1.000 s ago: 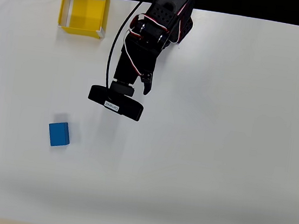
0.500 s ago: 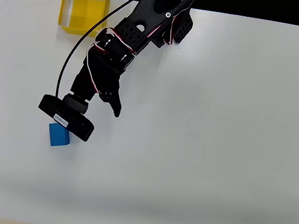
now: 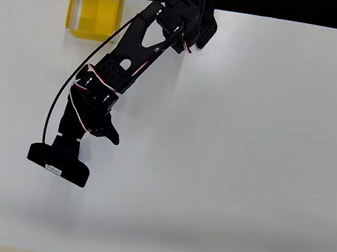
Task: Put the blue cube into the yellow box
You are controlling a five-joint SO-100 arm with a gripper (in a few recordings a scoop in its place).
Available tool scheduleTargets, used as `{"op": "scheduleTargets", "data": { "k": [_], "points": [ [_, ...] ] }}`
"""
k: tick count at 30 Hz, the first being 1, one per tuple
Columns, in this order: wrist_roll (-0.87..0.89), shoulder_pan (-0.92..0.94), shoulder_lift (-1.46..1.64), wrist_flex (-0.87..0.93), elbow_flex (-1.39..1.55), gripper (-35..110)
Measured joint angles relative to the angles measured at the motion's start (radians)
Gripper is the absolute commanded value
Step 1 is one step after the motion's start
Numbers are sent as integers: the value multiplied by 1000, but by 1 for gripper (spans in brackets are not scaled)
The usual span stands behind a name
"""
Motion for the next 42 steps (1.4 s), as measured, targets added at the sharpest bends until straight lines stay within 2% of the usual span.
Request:
{"op": "scheduleTargets", "data": {
  "k": [19,42],
  "points": [
    [-98,164,-477,-71,-371,59],
    [-38,77,-701,-107,-615,59]
  ]
}}
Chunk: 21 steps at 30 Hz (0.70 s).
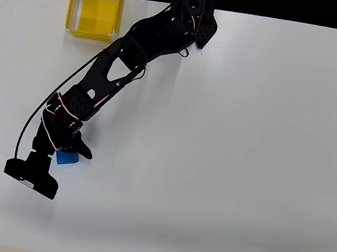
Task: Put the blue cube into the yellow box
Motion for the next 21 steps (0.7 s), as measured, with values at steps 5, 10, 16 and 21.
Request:
{"op": "scheduleTargets", "data": {
  "k": [5,10,16,21],
  "points": [
    [0,-3,-38,-5,-38,57],
    [6,-3,-60,-5,-40,54],
    [17,-3,-98,-5,-72,51],
    [34,-12,-104,-2,-77,48]
  ]
}}
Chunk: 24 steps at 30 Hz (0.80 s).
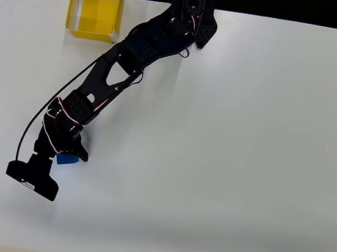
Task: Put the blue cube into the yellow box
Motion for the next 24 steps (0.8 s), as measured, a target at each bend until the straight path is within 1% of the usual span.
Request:
{"op": "scheduleTargets", "data": {
  "k": [18,24],
  "points": [
    [54,-41,-9,78,-6,40],
    [71,-41,-9,127,-6,29]
  ]
}}
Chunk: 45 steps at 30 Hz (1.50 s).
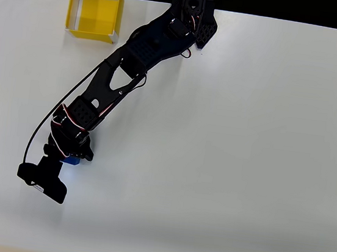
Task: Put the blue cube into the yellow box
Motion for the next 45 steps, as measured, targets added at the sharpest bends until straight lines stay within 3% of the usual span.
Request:
{"op": "scheduleTargets", "data": {
  "k": [15,27,37,45],
  "points": [
    [35,-5,35,86,5,13],
    [91,21,413,244,117,12],
    [95,224,828,282,422,12],
    [80,514,1106,270,755,12]
  ]
}}
